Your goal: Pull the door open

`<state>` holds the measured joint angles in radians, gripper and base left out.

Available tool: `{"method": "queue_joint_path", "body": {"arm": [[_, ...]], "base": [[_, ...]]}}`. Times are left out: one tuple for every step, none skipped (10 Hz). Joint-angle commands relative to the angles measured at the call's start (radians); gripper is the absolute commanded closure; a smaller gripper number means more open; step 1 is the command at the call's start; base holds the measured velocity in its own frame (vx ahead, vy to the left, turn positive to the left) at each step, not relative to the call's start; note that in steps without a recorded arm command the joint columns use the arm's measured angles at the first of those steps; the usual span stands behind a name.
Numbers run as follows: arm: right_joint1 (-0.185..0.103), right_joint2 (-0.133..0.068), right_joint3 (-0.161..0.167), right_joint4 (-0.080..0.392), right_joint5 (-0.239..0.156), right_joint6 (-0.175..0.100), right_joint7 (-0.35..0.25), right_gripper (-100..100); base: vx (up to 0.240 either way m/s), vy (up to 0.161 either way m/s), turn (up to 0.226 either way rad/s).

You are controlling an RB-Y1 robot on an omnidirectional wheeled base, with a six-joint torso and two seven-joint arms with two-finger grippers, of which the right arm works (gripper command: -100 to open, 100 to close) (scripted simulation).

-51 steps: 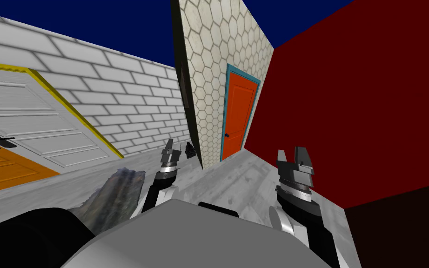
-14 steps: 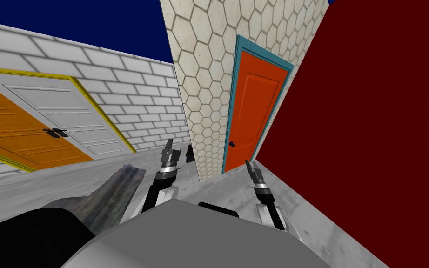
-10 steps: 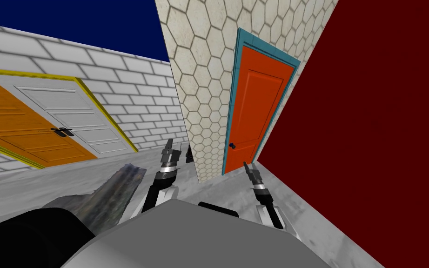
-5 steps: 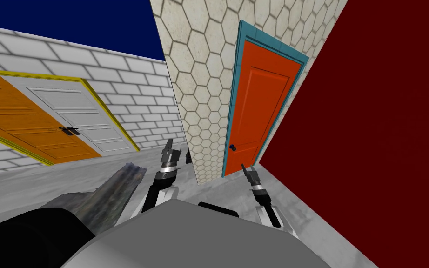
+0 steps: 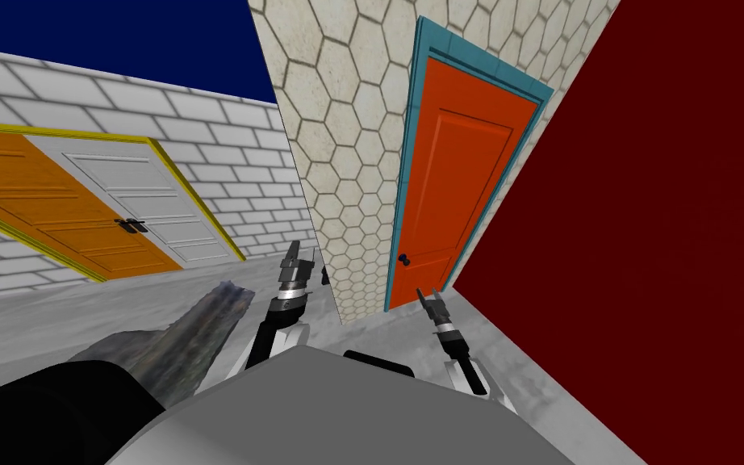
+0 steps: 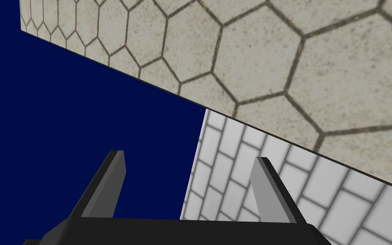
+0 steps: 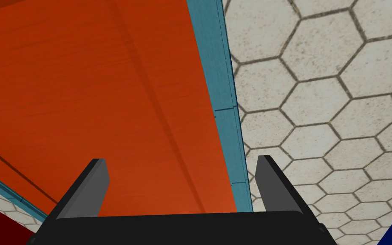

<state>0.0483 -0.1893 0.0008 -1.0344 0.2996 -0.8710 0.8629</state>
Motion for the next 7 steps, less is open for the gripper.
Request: {"method": "queue_joint_path", "body": {"arm": [[-0.019,-0.002,0.0,0.048,0.01,-0.013,0.026,-100],[-0.028,-0.005,0.001,0.072,0.016,-0.018,0.039,-100],[-0.037,-0.007,0.002,0.095,0.022,-0.024,0.052,-100],[-0.045,-0.01,0.002,0.119,0.029,-0.03,0.065,-100],[-0.045,-0.01,0.002,0.119,0.029,-0.03,0.065,-100],[-0.054,-0.012,0.003,0.142,0.034,-0.035,0.078,-100],[-0.061,-0.014,0.003,0.162,0.04,-0.04,0.089,-100]], "base": [[0.085,-0.056,0.051],[0.075,-0.048,0.058],[0.075,-0.037,0.052],[0.084,-0.039,0.049],[0.058,-0.03,0.015],[0.049,-0.027,0.028],[0.064,-0.035,0.04]]}}
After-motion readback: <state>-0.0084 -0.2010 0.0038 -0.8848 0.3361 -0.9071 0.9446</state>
